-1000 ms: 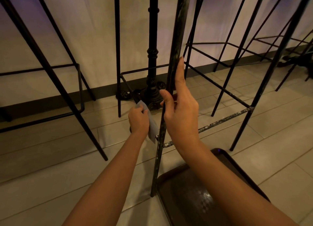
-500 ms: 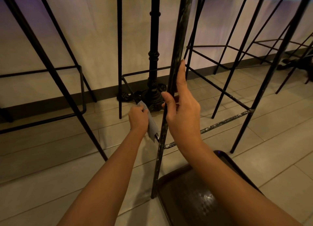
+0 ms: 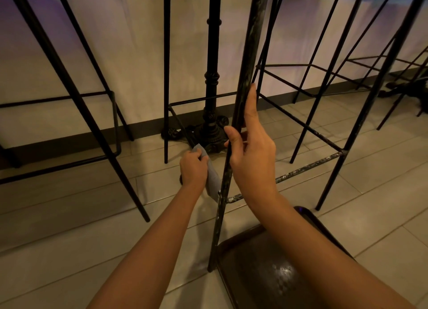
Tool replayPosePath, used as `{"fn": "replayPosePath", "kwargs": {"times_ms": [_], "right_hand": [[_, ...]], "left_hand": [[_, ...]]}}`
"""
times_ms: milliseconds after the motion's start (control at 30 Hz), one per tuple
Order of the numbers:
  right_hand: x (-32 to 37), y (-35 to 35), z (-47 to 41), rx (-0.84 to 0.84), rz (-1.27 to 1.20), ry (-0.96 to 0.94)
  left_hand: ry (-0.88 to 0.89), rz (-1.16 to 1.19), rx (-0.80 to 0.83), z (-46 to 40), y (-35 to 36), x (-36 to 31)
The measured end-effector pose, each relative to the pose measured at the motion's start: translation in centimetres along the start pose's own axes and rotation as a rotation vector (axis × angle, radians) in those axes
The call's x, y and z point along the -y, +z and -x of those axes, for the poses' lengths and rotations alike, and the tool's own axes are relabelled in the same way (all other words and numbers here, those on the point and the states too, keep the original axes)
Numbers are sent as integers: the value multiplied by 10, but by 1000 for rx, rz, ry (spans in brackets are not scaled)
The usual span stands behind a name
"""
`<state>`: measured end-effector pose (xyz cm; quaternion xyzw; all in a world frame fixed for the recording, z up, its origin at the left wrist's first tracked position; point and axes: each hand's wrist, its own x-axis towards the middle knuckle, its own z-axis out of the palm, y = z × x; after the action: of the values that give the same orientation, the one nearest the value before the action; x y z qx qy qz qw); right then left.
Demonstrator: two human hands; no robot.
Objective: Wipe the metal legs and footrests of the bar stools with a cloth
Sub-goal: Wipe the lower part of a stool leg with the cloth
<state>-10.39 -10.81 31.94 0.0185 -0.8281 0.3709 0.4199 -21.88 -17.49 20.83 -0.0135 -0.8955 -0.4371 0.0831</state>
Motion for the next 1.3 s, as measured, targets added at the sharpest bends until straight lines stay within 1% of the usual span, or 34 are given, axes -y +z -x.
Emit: {"fn": "replayPosePath", "kwargs": {"times_ms": [267,433,500,567,633,800,867,1133,1300], "right_hand": [[0,-1,0,-17,10,-10],[-2,0,0,-26,-4,-10],[-1,0,0,-18,0,-6],[0,-1,0,2,7,6],[1,-3,0,11,13,3],[0,-2,0,7,28,-14],[1,-2,-1,-2,27,-9],[0,-1,-1,13,3,3],[0,0,0,6,5,16]], "left_hand": [[4,3,-21,1,2,1],[88,45,0,17,4,9],[90,64,19,20,1,8],[62,109,68,21,-4,8],[65,185,159,23,-9,8],[118,208,410,39,-21,17],[139,216,454,40,-22,20],[134,199,372,26,-20,11],[199,202,365,34,-19,14]]}}
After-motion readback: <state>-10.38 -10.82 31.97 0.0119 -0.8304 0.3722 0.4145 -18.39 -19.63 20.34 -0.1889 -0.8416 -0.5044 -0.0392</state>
